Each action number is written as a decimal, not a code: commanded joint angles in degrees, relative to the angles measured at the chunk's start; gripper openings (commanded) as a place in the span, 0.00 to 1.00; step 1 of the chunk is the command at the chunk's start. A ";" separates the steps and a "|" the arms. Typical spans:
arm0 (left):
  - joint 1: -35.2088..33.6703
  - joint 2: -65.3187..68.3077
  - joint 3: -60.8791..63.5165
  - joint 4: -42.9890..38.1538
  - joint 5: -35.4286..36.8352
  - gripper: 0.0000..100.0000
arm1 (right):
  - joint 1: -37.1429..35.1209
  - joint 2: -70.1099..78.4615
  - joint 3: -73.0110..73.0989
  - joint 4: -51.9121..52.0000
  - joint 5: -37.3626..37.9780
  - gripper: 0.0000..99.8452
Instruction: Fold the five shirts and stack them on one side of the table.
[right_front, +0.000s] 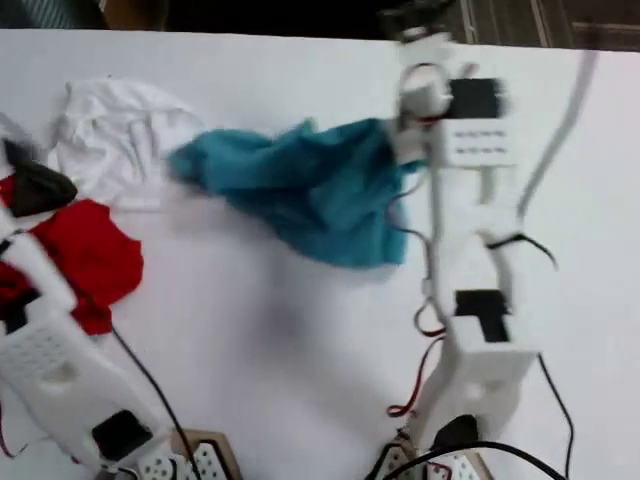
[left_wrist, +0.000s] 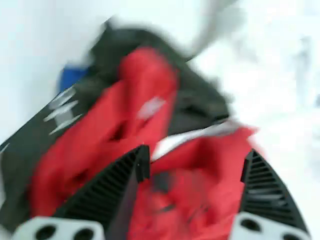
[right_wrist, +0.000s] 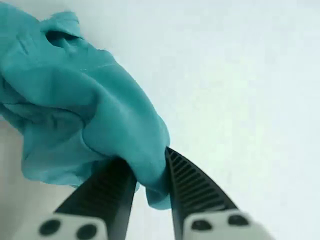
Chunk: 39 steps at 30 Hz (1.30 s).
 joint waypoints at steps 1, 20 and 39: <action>8.09 -0.35 2.24 -8.26 1.58 0.31 | 7.25 -6.29 -0.70 1.01 0.26 0.02; 19.43 21.45 11.30 -46.42 1.49 0.32 | 21.67 -14.37 -0.18 3.74 8.09 0.28; -1.32 47.03 -26.51 -12.13 -25.32 0.03 | 18.86 -17.36 -0.18 3.82 8.00 0.35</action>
